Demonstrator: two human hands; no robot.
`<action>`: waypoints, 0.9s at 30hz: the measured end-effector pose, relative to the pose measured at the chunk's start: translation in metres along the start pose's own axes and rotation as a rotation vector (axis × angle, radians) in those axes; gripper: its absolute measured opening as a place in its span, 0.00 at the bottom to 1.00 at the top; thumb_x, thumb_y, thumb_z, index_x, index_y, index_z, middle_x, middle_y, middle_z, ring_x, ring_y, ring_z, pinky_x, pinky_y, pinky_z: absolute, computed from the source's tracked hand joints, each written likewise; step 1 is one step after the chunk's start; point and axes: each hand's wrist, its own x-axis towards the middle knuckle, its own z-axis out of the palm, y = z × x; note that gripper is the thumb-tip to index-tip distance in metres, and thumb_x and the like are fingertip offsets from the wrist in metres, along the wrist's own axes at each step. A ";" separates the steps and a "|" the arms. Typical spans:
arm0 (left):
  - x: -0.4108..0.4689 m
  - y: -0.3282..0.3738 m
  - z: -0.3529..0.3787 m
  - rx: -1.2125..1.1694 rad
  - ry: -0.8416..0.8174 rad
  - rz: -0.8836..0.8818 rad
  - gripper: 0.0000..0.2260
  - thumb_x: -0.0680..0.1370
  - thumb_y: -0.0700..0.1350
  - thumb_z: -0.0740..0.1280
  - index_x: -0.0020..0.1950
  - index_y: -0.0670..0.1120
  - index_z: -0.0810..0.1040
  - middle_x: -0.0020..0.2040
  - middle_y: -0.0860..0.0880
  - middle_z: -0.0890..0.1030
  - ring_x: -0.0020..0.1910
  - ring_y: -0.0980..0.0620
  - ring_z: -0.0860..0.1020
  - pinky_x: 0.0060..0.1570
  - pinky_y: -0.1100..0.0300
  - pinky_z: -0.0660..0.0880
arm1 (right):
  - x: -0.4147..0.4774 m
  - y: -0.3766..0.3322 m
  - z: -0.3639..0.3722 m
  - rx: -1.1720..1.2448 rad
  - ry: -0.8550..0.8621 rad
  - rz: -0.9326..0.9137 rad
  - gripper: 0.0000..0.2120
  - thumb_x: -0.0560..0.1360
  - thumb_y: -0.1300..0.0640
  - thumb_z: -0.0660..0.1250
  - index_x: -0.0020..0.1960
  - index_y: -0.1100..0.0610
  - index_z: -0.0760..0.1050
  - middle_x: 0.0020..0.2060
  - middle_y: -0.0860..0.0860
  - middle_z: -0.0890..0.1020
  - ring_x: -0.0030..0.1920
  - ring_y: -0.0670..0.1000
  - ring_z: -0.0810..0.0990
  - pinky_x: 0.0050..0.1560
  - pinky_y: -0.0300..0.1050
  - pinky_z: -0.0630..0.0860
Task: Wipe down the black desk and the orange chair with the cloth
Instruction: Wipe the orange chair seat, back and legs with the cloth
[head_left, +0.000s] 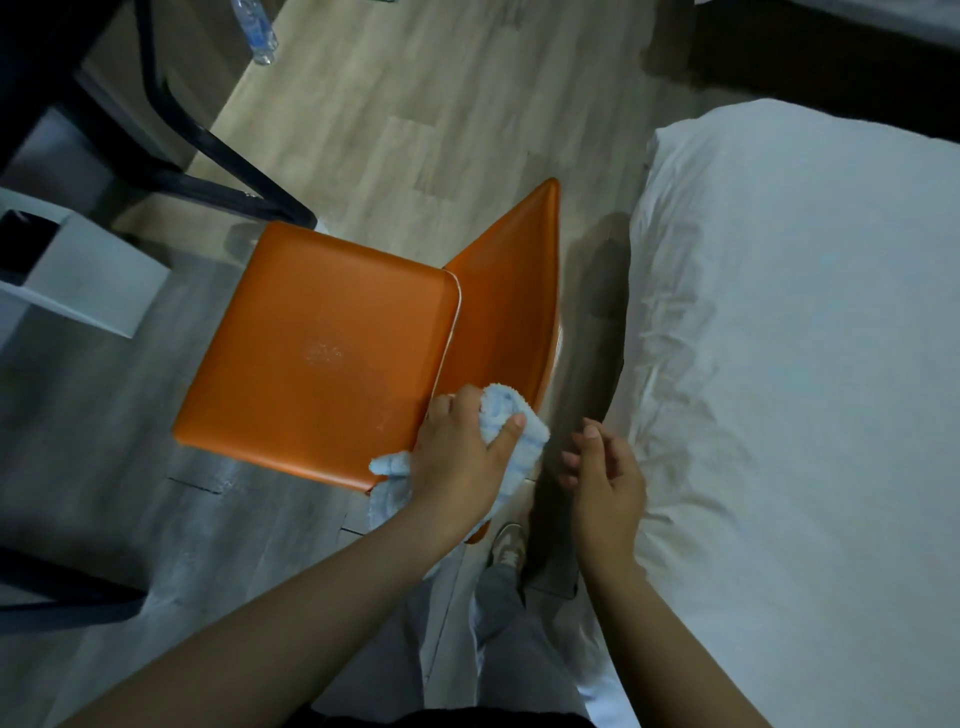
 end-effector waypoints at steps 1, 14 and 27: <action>-0.001 0.000 0.003 0.011 0.020 0.005 0.21 0.77 0.63 0.57 0.61 0.50 0.69 0.52 0.53 0.70 0.52 0.53 0.71 0.51 0.57 0.68 | 0.000 0.002 0.000 0.002 0.005 0.005 0.14 0.81 0.52 0.58 0.60 0.56 0.76 0.49 0.56 0.81 0.48 0.53 0.82 0.45 0.44 0.80; 0.005 -0.013 0.019 -0.045 0.127 -0.005 0.22 0.76 0.63 0.54 0.58 0.47 0.71 0.52 0.49 0.74 0.50 0.51 0.73 0.51 0.56 0.71 | 0.002 -0.007 0.030 0.047 -0.031 -0.049 0.14 0.81 0.51 0.59 0.61 0.55 0.76 0.51 0.49 0.83 0.49 0.47 0.83 0.47 0.43 0.82; 0.043 -0.061 0.039 0.014 0.005 -0.159 0.19 0.80 0.59 0.56 0.61 0.46 0.71 0.55 0.46 0.75 0.52 0.49 0.75 0.55 0.51 0.73 | 0.023 0.001 0.058 0.017 -0.022 -0.147 0.18 0.78 0.45 0.62 0.65 0.50 0.70 0.57 0.44 0.80 0.53 0.41 0.80 0.51 0.36 0.80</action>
